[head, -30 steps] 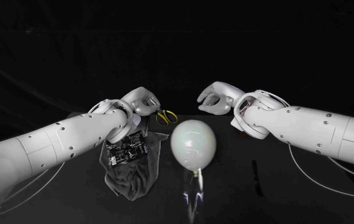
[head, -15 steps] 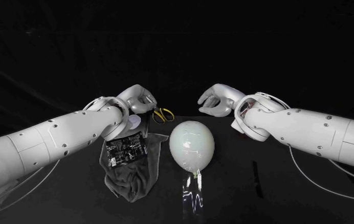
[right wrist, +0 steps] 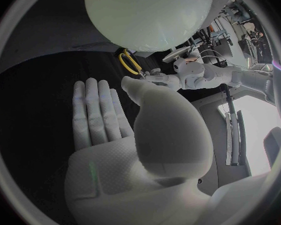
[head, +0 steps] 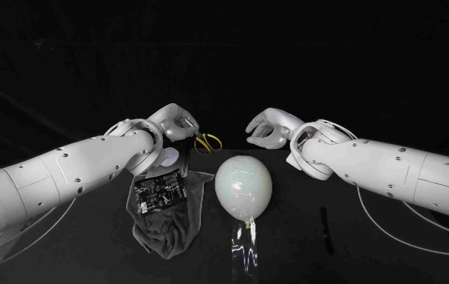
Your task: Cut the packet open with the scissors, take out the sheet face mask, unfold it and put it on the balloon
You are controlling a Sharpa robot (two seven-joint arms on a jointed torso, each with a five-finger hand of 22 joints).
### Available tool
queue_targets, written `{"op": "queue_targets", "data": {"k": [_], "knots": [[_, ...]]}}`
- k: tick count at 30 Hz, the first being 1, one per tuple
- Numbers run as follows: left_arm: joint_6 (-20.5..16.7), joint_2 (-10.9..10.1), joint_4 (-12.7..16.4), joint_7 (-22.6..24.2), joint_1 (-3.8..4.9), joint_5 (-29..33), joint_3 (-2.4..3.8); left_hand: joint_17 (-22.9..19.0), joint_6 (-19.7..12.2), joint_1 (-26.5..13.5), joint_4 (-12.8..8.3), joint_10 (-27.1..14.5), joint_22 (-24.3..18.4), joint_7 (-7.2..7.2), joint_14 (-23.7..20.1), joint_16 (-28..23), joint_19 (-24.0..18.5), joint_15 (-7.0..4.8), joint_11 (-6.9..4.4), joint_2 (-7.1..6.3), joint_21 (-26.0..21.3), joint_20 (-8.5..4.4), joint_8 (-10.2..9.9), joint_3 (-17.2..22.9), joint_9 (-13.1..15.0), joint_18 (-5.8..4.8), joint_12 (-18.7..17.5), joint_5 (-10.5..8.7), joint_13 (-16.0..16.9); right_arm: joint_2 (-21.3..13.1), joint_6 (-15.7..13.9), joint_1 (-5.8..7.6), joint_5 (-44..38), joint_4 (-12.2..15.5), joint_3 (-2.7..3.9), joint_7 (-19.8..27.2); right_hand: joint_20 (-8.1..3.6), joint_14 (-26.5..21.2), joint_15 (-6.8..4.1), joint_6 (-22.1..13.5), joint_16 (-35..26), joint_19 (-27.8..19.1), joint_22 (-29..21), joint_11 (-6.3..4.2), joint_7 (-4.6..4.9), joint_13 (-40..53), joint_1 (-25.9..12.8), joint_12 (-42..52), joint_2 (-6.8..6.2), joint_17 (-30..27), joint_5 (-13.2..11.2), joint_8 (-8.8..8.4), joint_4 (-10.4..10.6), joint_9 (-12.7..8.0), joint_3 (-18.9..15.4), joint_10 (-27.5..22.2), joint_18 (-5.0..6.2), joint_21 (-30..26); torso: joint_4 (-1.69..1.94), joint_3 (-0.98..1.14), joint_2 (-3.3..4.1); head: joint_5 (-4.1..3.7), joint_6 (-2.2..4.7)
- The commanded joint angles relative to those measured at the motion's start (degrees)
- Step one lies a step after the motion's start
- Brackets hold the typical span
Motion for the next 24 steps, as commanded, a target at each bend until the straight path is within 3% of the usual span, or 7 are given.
{"op": "queue_targets", "data": {"k": [1,6,9,12,13,18,24], "knots": [[0.68,-0.04,0.53,-0.02,0.62,2.28,0.12,0.1,0.53,0.18,-0.57,0.65,0.08,0.11,0.25,0.38,0.43,-0.3,-0.06,0.7,0.22,-0.07,0.53,0.26,2.8,-0.38,-0.33,0.06,-0.08,1.49,-2.02,-0.39,3.5,-1.62,0.03,2.63,0.61,-0.38,0.66,-0.78,-1.18,-0.27,-0.54,0.31,0.39,-0.65,-0.48,-0.26,0.07,-0.36,-0.31,0.06,0.08,-0.18,-0.24,-1.2,0.49,-0.91,0.01,0.02,-0.01,-0.11,0.36],[0.82,-0.11,1.27,-0.16,1.3,2.84,0.12,0.05,0.53,0.18,-0.57,0.68,0.2,0.11,0.24,0.38,0.54,-0.3,-0.07,0.71,0.27,-0.08,0.54,0.25,2.81,-0.4,-0.34,0.06,-0.11,4.31,-2.9,-1.31,7.22,-4.52,0.04,4.32,1.79,-3.76,2.31,-3.86,-4.67,-2.21,-2.25,1.92,1.74,-1.12,-1.55,-0.36,-0.01,-2.18,-0.29,-1.34,0.33,-0.97,-2.51,-5.81,0.13,-3.61,0.08,0.06,0.13,-0.18,0.6],[0.88,-0.12,1.78,-0.24,1.65,3.08,0.12,0.05,0.53,0.18,-0.57,0.68,0.2,0.11,0.24,0.38,0.54,-0.3,-0.07,0.71,0.27,-0.08,0.54,0.25,2.81,-0.4,-0.34,0.06,-0.11,5.98,-2.75,-1.93,9.52,-6.12,0.05,5.22,2.91,-6.38,3.56,-6.26,-7.32,-3.82,-4.04,3.02,2.82,-1.04,-2.09,-0.24,0.58,-4.38,-0.08,-2.24,0.63,-1.62,-7.04,-9.59,0.17,-6.15,0.06,0.03,0.2,-0.11,0.61],[0.96,-0.01,2.26,-0.28,1.94,3.32,0.13,0.05,0.53,0.18,-0.57,0.68,0.2,0.11,0.24,0.38,0.54,-0.3,-0.07,0.71,0.27,-0.08,0.54,0.25,2.81,-0.4,-0.34,0.06,-0.11,7.73,-2.01,-2.53,11.2,-7.84,0.06,5.76,3.16,-7.46,3.93,-7.11,-8.1,-4.2,-4.4,3.46,3.18,-1.08,-2.75,-0.27,0.72,-4.95,-0.02,-2.76,1.2,-1.88,-8.47,-10.52,0.05,-6.67,0.08,0.02,0.28,-0.19,0.69],[0.98,0.03,2.39,-0.28,2.0,3.36,0.13,0.05,0.53,0.18,-0.57,0.68,0.2,0.11,0.24,0.38,0.54,-0.3,-0.07,0.71,0.27,-0.08,0.54,0.25,2.81,-0.4,-0.34,0.06,-0.11,8.17,-1.84,-2.69,11.53,-8.3,0.06,5.86,3.4,-8.98,4.55,-9.9,-9.26,-5.38,-5.25,3.95,3.69,-1.06,-3.33,-0.34,1.29,-6.02,-0.59,-3.79,2.17,-2.69,-11.93,-12.0,-0.29,-7.92,0.08,0.02,0.28,-0.19,0.69],[1.16,0.3,3.04,-0.28,2.23,3.62,0.14,0.13,0.54,0.19,-0.58,0.72,0.25,0.11,0.29,0.39,0.6,-0.31,-0.07,0.72,0.3,-0.09,0.55,0.24,2.83,-0.41,-0.37,0.06,-0.14,10.17,-1.31,-3.41,12.72,-10.52,0.08,6.28,3.45,-9.12,4.79,-10.84,-9.96,-5.09,-6.44,4.23,3.94,-1.02,-0.97,-0.18,3.79,-7.97,-0.84,-4.61,3.03,-3.36,-18.19,-12.83,-0.46,-8.98,0.03,-0.05,0.23,-0.25,0.66],[1.31,0.78,3.55,-0.22,2.46,4.01,0.17,0.1,0.53,0.2,-0.59,0.76,0.25,0.12,0.29,0.38,0.61,-0.31,-0.07,0.74,0.3,-0.09,0.55,0.24,2.85,-0.41,-0.39,0.06,-0.17,11.68,-0.89,-3.83,13.64,-12.23,0.11,6.73,3.46,-9.17,4.85,-10.55,-10.08,-5.08,-6.69,4.28,4.03,-1.01,-0.43,-0.14,4.38,-8.41,-0.93,-4.67,3.19,-3.41,-19.19,-12.81,-0.53,-9.21,0.08,0.0,0.17,-0.32,0.73]]}}
